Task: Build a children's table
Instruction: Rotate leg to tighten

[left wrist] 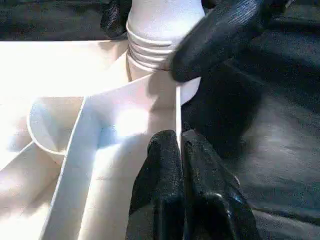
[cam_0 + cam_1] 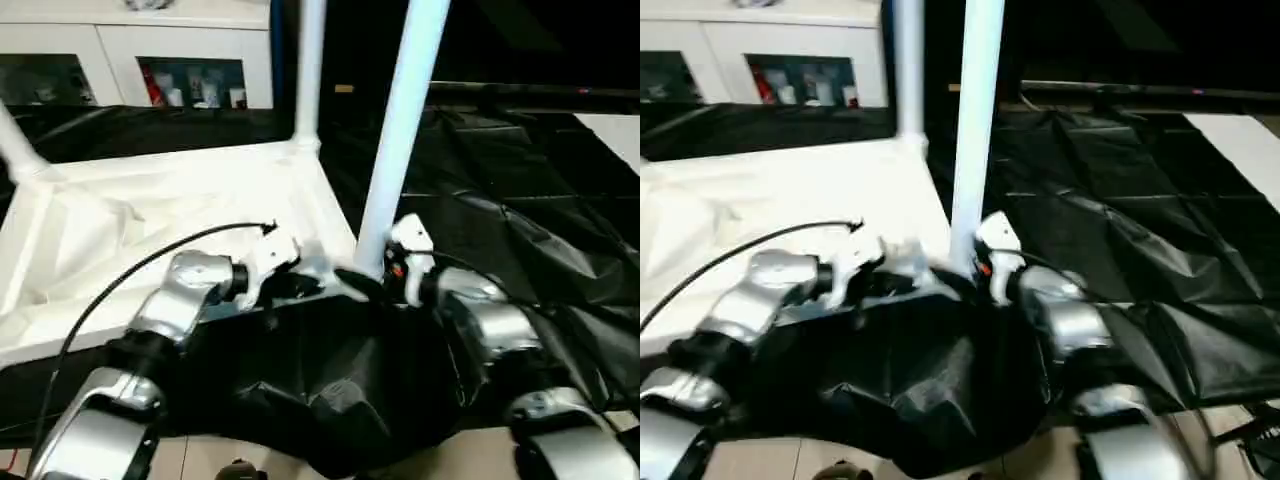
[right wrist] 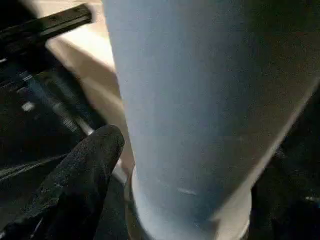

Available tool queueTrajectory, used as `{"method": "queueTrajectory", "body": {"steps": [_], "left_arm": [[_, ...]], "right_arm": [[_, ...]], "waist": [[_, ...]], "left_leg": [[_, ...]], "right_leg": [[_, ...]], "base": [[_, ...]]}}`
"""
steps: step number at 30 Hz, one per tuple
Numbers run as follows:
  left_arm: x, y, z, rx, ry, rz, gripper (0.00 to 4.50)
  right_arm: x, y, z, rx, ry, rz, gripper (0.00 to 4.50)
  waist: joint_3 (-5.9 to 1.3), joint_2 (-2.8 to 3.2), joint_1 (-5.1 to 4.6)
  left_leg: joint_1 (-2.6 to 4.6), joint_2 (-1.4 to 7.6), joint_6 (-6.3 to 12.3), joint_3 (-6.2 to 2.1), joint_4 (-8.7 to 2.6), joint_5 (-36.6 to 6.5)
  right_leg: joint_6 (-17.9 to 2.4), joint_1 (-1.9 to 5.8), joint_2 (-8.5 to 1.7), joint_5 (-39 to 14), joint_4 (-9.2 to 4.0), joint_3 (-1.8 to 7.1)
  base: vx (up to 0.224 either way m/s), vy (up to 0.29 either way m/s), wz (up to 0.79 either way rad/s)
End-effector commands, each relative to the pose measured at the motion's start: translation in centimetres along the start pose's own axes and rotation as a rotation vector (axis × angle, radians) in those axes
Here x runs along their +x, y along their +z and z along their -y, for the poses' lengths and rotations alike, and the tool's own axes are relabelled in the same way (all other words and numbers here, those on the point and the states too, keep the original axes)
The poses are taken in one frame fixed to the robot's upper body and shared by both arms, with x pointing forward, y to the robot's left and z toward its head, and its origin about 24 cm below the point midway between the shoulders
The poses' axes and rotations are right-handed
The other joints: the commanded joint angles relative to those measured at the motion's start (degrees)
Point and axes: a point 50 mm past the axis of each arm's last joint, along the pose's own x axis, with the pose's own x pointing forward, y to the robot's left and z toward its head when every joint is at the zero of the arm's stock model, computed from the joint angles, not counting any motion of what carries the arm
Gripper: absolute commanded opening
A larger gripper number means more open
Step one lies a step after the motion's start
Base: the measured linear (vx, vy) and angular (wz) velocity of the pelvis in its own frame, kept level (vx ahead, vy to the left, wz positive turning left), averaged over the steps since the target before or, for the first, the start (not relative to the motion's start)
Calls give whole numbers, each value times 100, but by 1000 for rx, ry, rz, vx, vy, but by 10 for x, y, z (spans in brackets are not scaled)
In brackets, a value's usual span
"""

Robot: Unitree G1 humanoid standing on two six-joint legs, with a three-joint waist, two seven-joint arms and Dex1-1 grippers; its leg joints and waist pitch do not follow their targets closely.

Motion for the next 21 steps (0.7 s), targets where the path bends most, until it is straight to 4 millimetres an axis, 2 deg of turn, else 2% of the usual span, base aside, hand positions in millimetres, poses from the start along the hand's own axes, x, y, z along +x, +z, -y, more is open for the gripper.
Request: {"method": "queueTrajectory", "body": {"steps": [1,4,5,8,9,14,19,20,21], "left_arm": [[5,13,6,35,-78,63,0],[1,11,10,17,-133,55,0],[0,10,12,16,-160,48,0],[-1,9,14,9,-178,44,0],[-2,9,14,9,-179,44,0],[-2,10,13,12,-169,47,0],[2,13,7,2,-87,65,0],[4,15,5,-2,-57,68,0],[9,18,-1,-31,17,77,0]], "right_arm": [[3,1,-10,-15,111,-9,378],[-3,1,-12,-20,170,-26,378],[-4,1,-12,-17,184,-27,352],[-5,2,-13,-12,195,-26,345],[-4,2,-14,-8,201,-26,320],[-2,2,-18,1,218,-25,294],[6,-1,-18,33,131,-13,276],[9,-2,-16,47,81,-13,275],[16,-5,-13,69,-22,-22,274]], "waist": [[-397,11,15],[-390,14,15],[-387,12,16],[-394,12,11],[-394,9,10],[-395,12,9],[-389,4,-6],[-385,4,-19],[-372,-6,-48]], "left_leg": [[78,375,203,-100,-409,-1368],[89,382,194,-107,-415,-1418],[83,376,181,-110,-416,-1435],[87,376,161,-115,-417,-1395],[90,377,159,-113,-416,-1391],[90,376,163,-115,-416,-1374],[91,362,117,-119,-415,-1401],[92,359,93,-122,-417,-1415],[102,340,52,-126,-417,-1505]], "right_leg": [[-1007,299,-594,-1964,-433,365],[-985,281,-585,-2120,-444,361],[-962,284,-585,-2190,-453,358],[-962,279,-588,-2173,-456,358],[-966,276,-585,-2152,-456,359],[-979,276,-586,-2127,-454,355],[-918,270,-592,-2257,-473,360],[-912,259,-592,-2288,-475,361],[-828,249,-593,-2548,-515,353]], "base": [[0,0,0],[0,0,0],[0,0,0],[0,0,0],[0,0,0],[0,0,0],[0,0,0],[0,0,0],[0,0,0]]}}
